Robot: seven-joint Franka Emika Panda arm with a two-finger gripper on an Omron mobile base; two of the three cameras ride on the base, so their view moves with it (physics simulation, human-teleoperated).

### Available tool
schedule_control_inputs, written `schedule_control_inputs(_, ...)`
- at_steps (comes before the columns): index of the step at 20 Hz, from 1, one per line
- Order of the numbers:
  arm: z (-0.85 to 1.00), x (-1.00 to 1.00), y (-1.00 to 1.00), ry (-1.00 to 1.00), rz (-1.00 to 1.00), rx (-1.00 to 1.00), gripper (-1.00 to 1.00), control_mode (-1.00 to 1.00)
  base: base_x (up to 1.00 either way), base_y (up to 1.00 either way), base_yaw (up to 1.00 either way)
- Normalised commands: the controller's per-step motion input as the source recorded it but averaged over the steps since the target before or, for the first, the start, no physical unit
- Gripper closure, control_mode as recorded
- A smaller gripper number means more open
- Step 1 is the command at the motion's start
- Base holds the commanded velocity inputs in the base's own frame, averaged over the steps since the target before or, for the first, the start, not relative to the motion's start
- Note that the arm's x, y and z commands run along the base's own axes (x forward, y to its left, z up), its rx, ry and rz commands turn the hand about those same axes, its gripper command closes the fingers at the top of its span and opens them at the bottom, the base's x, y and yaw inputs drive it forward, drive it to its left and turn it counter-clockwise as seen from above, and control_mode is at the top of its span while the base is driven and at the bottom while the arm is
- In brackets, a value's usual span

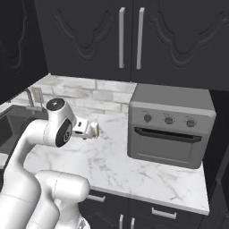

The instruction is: Sort all alcoholic drinks to one cabinet, and non-alcoholic drinks to the other.

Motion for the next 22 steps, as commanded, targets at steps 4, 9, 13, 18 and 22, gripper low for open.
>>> schedule_control_inputs(4,-0.09,0.36,0.0,-0.01,0.0,0.0,-1.0,-1.0,0.0,0.0,0.0)
schedule_control_inputs(9,-0.03,0.42,0.0,0.0,0.0,0.0,-1.0,-1.0,0.0,0.0,0.0)
schedule_control_inputs(13,-0.05,0.45,0.01,0.0,0.0,0.0,-1.0,-1.0,0.0,0.0,0.0)
schedule_control_inputs(18,-0.17,0.44,0.0,0.0,0.0,0.0,-1.0,-1.0,0.0,0.0,0.0)
schedule_control_inputs(22,-0.24,0.38,0.0,0.0,0.0,0.0,-1.0,-1.0,0.0,0.0,0.0)
